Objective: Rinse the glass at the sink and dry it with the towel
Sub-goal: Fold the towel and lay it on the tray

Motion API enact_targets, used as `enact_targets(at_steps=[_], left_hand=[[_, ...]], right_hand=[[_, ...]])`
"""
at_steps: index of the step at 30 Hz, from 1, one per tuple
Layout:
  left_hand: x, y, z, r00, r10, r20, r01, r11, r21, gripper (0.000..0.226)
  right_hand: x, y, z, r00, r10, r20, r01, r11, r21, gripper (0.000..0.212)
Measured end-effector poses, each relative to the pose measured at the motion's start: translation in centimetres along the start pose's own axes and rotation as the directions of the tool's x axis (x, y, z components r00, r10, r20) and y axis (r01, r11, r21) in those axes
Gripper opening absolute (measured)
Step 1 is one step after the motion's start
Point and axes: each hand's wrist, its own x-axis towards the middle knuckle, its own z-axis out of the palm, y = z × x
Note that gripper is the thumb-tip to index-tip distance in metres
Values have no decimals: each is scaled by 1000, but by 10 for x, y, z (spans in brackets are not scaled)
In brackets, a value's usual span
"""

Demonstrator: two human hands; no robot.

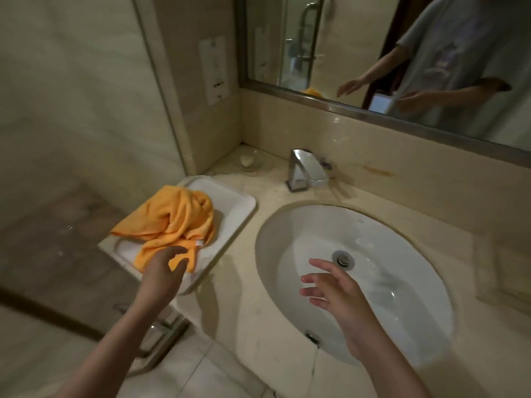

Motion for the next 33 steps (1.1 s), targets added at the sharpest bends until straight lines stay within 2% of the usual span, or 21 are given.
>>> enact_targets(at_steps=[3, 7, 13, 18, 20, 22, 26, 29, 31, 33], left_hand=[[8, -15, -20, 996, -64, -69, 68, 996, 56, 23], [34, -31, -40, 993, -68, -93, 79, 989, 124, 30], [92, -51, -60, 992, -122, 28, 112, 966, 232, 53], [133, -70, -56, 971, -32, 237, -72, 907, 414, 62], [149, -73, -61, 961, 6, 277, -123, 906, 405, 67], [163, -71, -71, 955, 96, 280, -194, 917, 348, 70], [188, -42, -102, 950, 236, 204, -297, 885, 359, 50], [194, -8, -119, 904, 366, 219, -416, 870, 263, 44], [194, 16, -126, 875, 412, 254, -461, 870, 175, 48], [193, 38, -128, 843, 467, 267, -516, 842, 158, 46]], right_hand=[[11, 0, 15, 998, 27, 53, -25, 999, -41, 23], [24, -2, 45, 992, 45, 116, -36, 996, -82, 23], [47, 2, 95, 993, 47, 111, -31, 989, -146, 23], [72, 0, 152, 997, 62, 46, -56, 991, -124, 24], [81, 1, 175, 997, 63, 39, -57, 989, -137, 24], [88, 0, 194, 997, 63, 46, -55, 987, -149, 23], [105, -6, 218, 999, 6, 41, 1, 982, -187, 21], [116, -22, 232, 995, -91, 32, 96, 967, -234, 34], [123, -40, 240, 980, -190, 54, 197, 939, -281, 49], [129, -62, 248, 959, -266, 100, 284, 907, -312, 64]])
